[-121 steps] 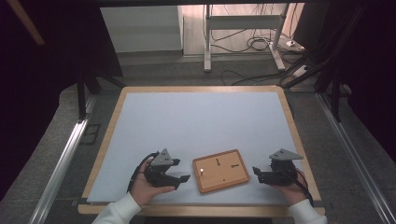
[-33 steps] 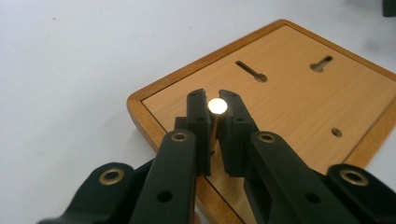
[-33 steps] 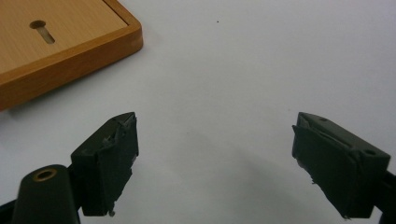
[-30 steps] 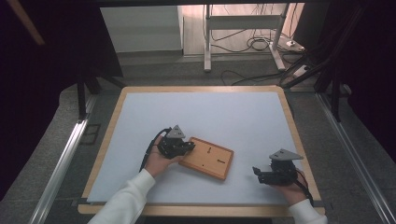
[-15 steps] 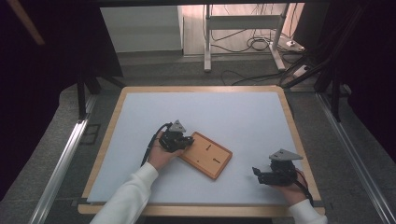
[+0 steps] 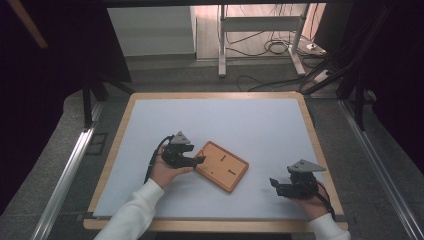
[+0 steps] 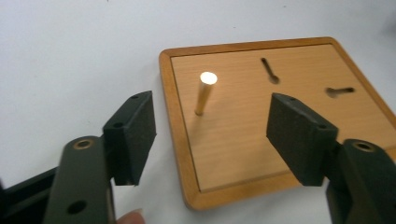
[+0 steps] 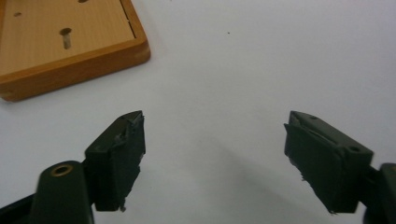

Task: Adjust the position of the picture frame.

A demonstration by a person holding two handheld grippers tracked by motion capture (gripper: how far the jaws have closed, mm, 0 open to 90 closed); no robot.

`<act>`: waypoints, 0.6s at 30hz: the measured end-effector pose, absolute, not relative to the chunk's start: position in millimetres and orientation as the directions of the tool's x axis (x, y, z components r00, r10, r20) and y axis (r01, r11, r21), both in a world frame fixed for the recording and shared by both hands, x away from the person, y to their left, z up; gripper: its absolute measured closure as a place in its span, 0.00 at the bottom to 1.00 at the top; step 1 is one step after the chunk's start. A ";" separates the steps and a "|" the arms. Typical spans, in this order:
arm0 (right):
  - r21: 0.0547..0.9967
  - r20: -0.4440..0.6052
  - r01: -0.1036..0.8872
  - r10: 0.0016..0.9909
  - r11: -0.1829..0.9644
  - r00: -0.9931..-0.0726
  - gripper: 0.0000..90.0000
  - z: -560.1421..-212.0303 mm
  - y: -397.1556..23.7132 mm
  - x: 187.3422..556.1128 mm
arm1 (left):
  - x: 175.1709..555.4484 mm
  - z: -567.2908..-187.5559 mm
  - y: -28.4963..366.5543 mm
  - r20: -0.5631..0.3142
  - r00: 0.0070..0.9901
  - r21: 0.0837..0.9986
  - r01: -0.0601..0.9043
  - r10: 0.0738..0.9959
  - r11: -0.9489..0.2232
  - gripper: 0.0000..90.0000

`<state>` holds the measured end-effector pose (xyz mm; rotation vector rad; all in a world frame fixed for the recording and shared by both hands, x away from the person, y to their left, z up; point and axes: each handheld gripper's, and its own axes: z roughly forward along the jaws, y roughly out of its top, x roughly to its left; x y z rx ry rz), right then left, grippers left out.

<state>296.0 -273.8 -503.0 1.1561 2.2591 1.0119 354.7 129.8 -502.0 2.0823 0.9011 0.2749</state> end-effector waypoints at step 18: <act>0.754 -0.026 0.478 0.748 0.450 -0.663 0.92 -489.7 -255.3 315.9 | 330.2 -502.4 142.3 -0.100 0.725 0.766 0.494 0.681 -0.412 0.32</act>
